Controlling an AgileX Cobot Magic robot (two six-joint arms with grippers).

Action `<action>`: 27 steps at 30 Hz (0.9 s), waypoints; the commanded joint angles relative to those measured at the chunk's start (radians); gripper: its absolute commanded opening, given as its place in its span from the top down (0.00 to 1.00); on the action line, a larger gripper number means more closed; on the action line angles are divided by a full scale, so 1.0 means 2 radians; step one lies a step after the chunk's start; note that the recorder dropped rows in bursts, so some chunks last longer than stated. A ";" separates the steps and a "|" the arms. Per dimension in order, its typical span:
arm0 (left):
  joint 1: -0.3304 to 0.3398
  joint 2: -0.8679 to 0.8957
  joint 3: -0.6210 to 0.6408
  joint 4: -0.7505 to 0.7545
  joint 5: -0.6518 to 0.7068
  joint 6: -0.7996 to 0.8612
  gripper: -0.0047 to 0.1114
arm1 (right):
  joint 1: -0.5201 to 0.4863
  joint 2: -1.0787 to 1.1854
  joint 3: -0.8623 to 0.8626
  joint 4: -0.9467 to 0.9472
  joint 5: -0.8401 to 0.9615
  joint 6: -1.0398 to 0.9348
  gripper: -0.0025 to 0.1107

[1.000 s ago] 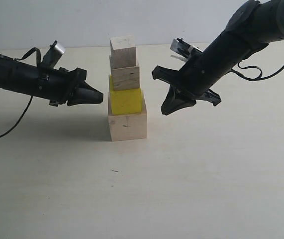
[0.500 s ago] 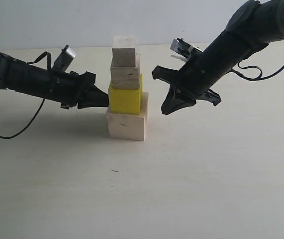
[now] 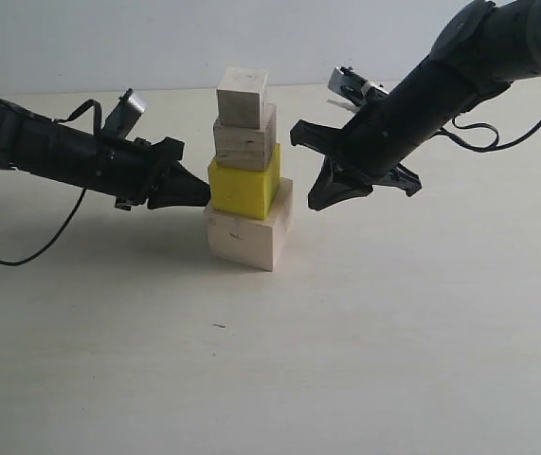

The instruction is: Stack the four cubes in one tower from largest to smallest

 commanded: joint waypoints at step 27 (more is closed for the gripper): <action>0.004 -0.015 0.008 0.025 0.014 -0.014 0.96 | -0.002 0.046 0.002 0.142 0.009 -0.067 0.98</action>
